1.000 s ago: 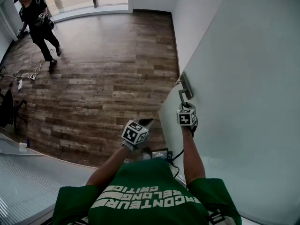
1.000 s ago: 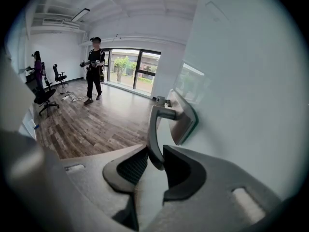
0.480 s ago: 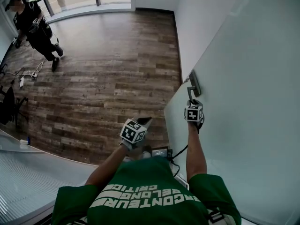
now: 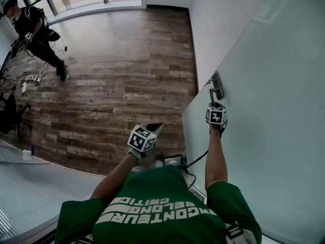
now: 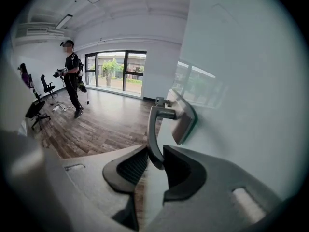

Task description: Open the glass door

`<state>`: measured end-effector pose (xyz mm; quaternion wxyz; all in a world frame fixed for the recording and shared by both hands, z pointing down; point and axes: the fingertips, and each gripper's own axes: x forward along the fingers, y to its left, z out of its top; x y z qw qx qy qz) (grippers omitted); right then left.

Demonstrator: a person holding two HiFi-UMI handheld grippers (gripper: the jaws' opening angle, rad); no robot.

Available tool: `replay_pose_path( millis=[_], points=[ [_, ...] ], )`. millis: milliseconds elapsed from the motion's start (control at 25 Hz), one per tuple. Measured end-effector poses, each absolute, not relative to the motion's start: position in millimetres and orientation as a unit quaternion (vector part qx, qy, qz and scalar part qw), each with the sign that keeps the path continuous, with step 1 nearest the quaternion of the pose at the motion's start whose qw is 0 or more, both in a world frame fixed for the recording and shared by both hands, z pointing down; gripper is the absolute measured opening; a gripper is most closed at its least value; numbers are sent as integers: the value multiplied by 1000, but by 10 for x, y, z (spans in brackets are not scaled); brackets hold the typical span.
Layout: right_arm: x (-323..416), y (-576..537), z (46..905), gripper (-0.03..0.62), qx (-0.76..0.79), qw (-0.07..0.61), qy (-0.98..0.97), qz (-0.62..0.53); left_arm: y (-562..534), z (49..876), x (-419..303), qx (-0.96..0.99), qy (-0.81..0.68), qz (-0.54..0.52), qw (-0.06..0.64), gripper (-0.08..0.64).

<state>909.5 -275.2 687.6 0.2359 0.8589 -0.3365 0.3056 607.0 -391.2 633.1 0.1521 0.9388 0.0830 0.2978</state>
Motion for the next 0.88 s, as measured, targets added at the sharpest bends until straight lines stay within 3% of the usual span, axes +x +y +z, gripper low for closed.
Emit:
replay_pose_path(
  millis=[880],
  points=[
    [9591, -2413, 6830, 84, 879, 220, -293, 307, -3976, 6365, 6070, 937, 77, 302, 157, 17]
  ],
)
